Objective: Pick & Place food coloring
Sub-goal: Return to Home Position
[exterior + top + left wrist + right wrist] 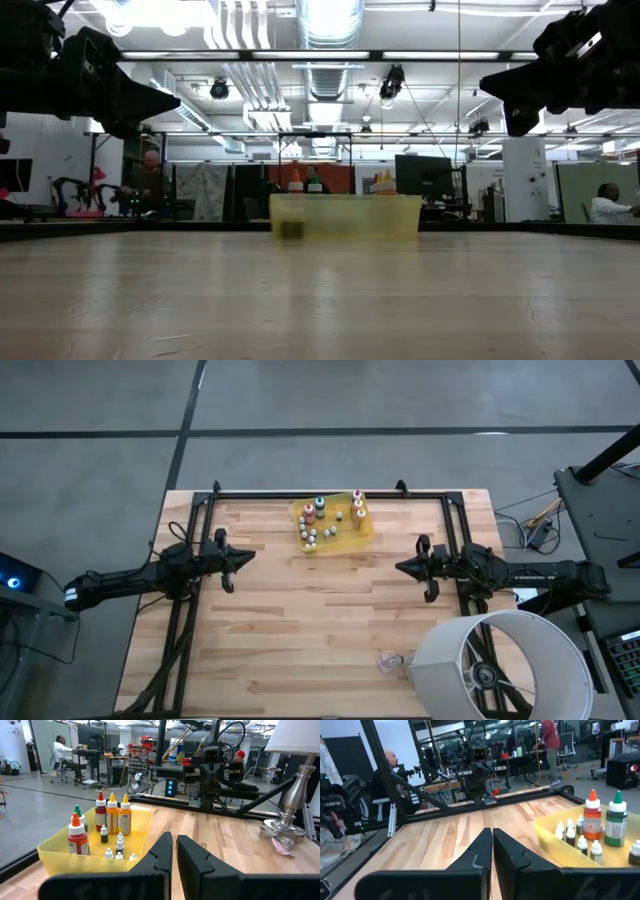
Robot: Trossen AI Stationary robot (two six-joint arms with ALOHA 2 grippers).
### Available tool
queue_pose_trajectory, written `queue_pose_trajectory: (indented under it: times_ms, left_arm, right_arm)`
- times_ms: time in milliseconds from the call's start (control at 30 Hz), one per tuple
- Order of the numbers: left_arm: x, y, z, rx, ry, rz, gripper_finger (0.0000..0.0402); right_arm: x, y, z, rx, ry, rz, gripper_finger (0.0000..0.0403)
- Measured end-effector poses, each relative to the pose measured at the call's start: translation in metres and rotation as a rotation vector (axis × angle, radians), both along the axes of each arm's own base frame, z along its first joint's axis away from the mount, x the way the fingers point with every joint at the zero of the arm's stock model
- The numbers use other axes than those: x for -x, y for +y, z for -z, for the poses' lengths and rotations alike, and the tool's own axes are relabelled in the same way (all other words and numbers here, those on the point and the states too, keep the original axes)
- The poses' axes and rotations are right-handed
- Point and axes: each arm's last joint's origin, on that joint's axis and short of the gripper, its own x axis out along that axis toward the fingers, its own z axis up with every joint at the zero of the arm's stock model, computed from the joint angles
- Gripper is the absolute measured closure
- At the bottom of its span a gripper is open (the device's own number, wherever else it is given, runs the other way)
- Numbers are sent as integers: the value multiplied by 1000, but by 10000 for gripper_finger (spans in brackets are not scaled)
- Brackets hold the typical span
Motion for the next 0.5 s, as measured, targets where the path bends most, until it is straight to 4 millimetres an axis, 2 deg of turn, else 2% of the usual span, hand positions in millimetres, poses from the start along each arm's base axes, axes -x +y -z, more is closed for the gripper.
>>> queue_pose_trajectory:
  times_ms: [500]
  left_arm:
    - [0,0,0,0,0,-1,401]
  right_arm:
    - [0,0,4,-9,41,0,394]
